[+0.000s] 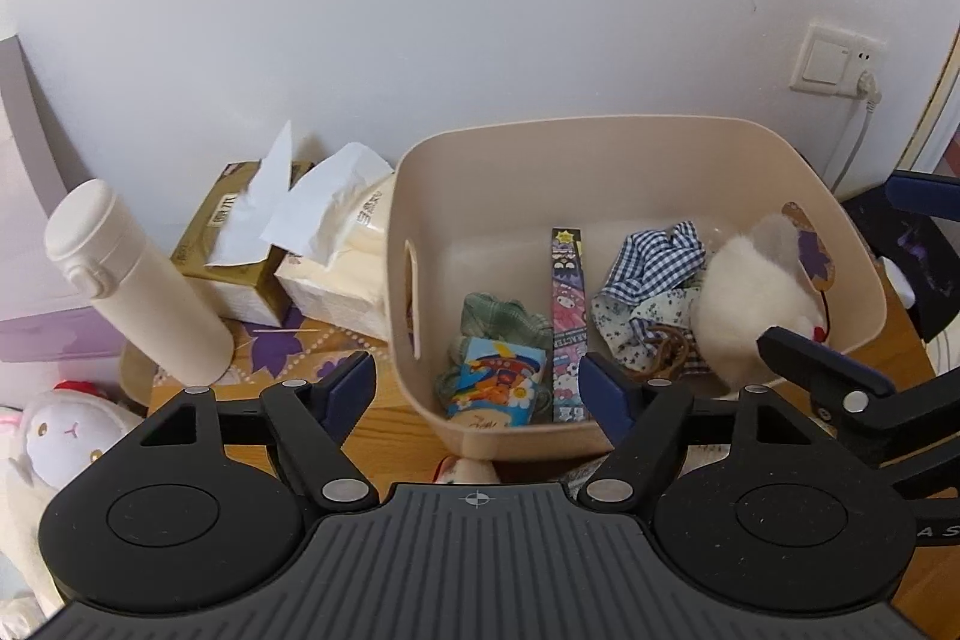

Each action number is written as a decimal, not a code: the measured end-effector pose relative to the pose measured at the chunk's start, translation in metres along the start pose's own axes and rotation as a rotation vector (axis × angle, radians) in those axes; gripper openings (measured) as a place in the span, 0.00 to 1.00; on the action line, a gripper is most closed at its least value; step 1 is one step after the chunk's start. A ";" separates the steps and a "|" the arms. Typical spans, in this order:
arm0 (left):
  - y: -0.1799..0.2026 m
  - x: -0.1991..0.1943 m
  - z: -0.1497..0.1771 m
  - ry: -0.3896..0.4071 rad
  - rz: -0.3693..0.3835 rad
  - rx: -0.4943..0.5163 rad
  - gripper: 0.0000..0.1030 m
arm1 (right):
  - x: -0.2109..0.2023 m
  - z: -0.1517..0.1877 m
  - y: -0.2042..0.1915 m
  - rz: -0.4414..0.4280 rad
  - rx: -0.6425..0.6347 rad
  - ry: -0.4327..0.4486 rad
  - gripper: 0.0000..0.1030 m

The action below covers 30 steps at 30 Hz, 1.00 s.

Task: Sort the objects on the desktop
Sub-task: 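Open both tools to drop the tissue pack and claw clip into the bin, then move both tools back toward the remaining items on the table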

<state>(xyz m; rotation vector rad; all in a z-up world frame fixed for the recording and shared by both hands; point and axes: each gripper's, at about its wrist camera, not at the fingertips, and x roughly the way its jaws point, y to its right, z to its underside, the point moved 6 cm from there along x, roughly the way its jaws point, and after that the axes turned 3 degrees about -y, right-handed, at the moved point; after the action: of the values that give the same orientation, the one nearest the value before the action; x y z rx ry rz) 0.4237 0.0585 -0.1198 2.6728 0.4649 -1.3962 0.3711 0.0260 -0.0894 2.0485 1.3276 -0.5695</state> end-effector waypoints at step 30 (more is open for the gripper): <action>-0.031 -0.016 0.103 -0.107 -0.042 -0.048 0.74 | -0.034 0.067 -0.073 -0.123 -0.007 -0.101 1.00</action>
<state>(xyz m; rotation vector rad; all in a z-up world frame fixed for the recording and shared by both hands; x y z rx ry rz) 0.3245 0.0620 -0.1649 2.5498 0.5398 -1.5094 0.2891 -0.0206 -0.1347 1.9153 1.4004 -0.7122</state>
